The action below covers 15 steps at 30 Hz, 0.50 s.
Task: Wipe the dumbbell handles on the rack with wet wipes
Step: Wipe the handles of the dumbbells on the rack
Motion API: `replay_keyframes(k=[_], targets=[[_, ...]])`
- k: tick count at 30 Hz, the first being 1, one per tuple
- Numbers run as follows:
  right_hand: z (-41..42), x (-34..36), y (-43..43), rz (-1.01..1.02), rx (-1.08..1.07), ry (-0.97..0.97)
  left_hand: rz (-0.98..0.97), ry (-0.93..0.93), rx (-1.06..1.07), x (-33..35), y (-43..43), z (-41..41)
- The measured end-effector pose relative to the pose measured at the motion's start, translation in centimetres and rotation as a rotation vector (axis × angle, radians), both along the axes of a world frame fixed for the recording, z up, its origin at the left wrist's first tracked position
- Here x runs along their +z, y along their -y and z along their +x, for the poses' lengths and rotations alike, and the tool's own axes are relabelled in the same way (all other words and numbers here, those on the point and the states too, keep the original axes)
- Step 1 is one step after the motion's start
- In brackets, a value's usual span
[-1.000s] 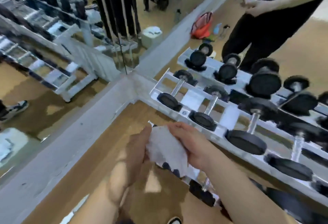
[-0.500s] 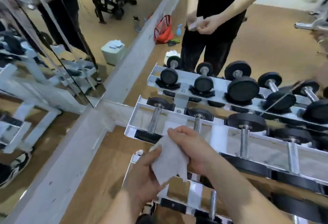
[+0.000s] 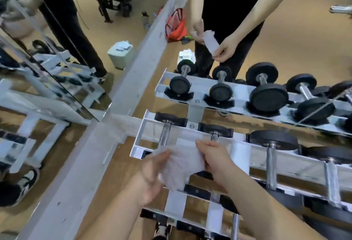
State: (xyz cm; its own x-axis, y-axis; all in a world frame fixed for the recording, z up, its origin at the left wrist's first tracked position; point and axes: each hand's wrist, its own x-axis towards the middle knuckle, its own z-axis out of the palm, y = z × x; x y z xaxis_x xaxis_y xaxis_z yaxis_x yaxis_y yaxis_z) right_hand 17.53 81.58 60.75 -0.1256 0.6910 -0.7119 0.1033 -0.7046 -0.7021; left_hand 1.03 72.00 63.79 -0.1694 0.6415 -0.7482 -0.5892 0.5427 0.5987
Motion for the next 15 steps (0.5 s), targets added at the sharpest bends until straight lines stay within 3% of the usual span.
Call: replay_keyframes(k=[10,15], targets=[[-1.3,-1.6,-1.2,-0.036,0.171,-0.016,-0.110,-0.098,0.140,0.7,-0.7,-2.9],[-5.0,-3.9,-1.9,-0.007,0.288,0.083,-0.106,-0.355,0.095,0.6,-4.9,-8.6]])
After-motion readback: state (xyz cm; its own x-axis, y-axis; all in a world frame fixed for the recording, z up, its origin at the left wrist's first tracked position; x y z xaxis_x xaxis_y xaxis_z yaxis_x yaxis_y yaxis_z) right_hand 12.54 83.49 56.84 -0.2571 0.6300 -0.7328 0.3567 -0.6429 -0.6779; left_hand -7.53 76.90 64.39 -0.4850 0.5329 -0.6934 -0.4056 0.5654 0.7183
